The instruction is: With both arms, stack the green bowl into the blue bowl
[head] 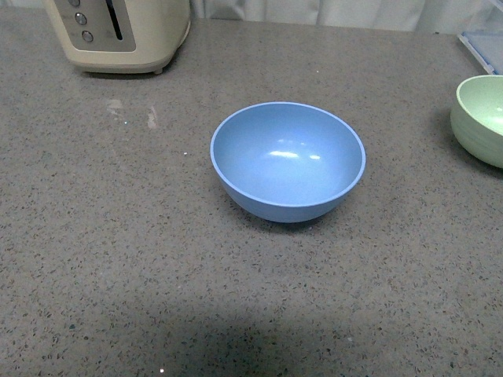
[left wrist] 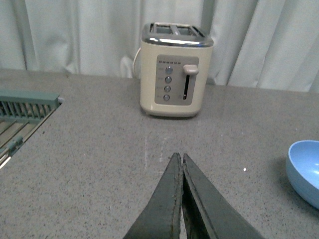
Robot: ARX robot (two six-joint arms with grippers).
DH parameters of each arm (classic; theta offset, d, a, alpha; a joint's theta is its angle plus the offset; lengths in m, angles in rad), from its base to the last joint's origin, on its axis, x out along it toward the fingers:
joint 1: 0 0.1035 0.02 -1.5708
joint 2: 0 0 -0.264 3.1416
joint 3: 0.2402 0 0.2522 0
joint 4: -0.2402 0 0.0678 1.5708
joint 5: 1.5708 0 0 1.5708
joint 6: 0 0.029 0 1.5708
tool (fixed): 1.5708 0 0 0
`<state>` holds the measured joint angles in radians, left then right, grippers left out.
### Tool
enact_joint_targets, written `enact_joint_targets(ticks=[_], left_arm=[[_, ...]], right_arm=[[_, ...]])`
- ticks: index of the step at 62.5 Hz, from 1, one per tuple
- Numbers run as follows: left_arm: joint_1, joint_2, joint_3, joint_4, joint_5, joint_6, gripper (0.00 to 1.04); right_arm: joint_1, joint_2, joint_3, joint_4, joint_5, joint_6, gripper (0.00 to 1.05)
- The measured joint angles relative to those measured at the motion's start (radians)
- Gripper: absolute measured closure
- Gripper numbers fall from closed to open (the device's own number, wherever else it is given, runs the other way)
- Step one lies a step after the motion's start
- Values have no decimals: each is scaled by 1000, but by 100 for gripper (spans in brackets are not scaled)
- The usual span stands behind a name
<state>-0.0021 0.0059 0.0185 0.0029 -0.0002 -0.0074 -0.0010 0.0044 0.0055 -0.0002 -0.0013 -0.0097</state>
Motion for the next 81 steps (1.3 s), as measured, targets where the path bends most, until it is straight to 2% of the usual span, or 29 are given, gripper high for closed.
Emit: enact_joint_targets(ticks=[3, 13, 15, 19, 22, 28, 39, 49, 53, 64, 81], left_arm=[[0, 0, 0, -1, 0, 0, 101], [0, -1, 0, -1, 0, 0, 75], [0, -1, 0, -1, 0, 0, 70], [0, -2, 0, -1, 0, 0, 57], [0, -2, 0, -1, 0, 0, 50], [0, -3, 0, -1, 0, 0, 34], [0, -3, 0, -2, 0, 0, 5], [0, -3, 0, -2, 0, 2, 6], [0, -3, 0, -2, 0, 2, 6], [0, -3, 0, -2, 0, 2, 6], [0, -3, 0, -2, 0, 2, 6]], right_arm=[[0, 0, 0, 0, 0, 0, 9], [0, 0, 0, 0, 0, 0, 9], [8, 11, 4, -18, 26, -8, 9], [29, 120, 65, -155, 170, -47, 9], [26, 200, 93, -147, 185, -69, 9], [-12, 385, 158, -47, 125, -119, 9], [-103, 740, 284, 123, -46, -216, 9], [-143, 978, 389, 126, -195, -344, 9], [-151, 1109, 454, 89, -262, -448, 9], [-151, 1297, 573, 80, -304, -605, 9], [-113, 1502, 682, 106, -325, -742, 9]])
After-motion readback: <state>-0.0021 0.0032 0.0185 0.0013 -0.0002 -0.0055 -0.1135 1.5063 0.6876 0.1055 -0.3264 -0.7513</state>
